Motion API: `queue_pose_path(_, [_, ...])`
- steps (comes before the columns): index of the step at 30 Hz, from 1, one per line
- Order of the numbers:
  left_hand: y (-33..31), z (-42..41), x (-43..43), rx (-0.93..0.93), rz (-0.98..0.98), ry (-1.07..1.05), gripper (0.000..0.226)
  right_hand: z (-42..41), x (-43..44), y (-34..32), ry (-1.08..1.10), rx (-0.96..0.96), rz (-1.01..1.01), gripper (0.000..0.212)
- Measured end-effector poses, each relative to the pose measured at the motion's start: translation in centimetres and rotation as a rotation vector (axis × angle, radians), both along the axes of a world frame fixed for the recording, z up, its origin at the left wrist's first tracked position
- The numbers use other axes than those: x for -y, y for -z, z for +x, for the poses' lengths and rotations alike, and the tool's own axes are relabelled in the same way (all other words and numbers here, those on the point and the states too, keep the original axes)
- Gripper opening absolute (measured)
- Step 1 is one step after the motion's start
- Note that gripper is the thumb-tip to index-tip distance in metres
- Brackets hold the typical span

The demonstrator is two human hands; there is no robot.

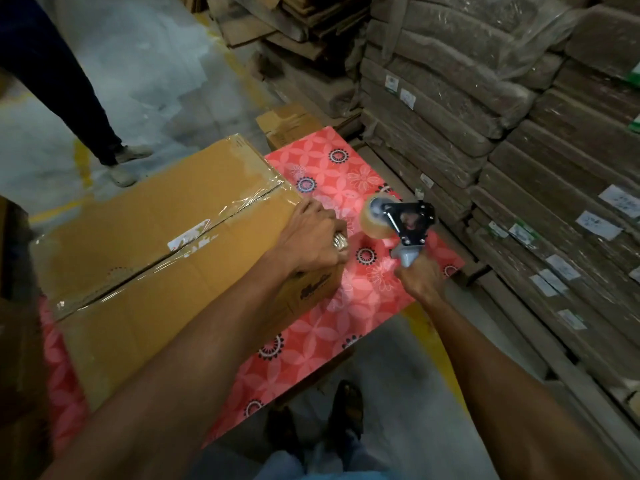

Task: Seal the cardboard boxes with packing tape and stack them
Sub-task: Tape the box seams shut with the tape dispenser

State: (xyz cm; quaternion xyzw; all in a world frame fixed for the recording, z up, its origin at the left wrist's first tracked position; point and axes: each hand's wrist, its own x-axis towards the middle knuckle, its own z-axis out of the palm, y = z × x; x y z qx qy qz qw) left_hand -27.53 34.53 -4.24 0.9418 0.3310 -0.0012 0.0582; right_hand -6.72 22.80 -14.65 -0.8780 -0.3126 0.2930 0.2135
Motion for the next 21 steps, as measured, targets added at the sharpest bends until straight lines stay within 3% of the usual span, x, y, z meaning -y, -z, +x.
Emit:
queue_pose_path(3, [0.4,-0.6,0.7,0.048,-0.008,0.015,0.042,0.5,-0.9,1.3,-0.169,0.076,-0.079,0.042])
queue_pose_path(5, [0.3,-1.1,0.8,0.089,-0.078,0.045,0.052,0.4,-0.5,1.6,-0.262,0.083,-0.159,0.030])
queue_pose_path(7, [-0.4,-1.7,0.2,0.201,-0.209,0.038,0.064,0.3,-1.2,0.6,-0.301,0.220,-0.163,0.024])
queue_pose_path(9, [-1.0,-2.6,-1.9,0.357,-0.257,-0.069,0.060,-0.3,-3.4,-2.2,-0.242,0.455,-0.072,0.022])
queue_pose_path(11, [-1.1,-4.3,-5.1,0.420,-0.192,-0.232,0.054,-2.6,-6.8,-6.9,-0.333,0.581,0.120,0.020])
queue_pose_path(13, [-1.1,-6.3,-8.6,0.362,-0.133,-0.371,0.062,-6.4,-10.7,-10.9,-0.500,0.450,0.388,0.017])
queue_pose_path(15, [-0.9,-7.9,-11.7,0.258,-0.102,-0.442,0.063,-10.5,-14.2,-13.3,-0.643,0.243,0.500,0.016])
queue_pose_path(19, [-0.6,-9.0,-15.8,0.131,-0.045,-0.451,0.055,-16.0,-21.3,-12.8,-0.906,0.210,0.435,0.027])
queue_pose_path(21, [-0.5,-9.6,-17.5,0.121,-0.027,-0.435,0.053,-16.9,-24.2,-11.3,-0.999,0.270,0.389,0.052])
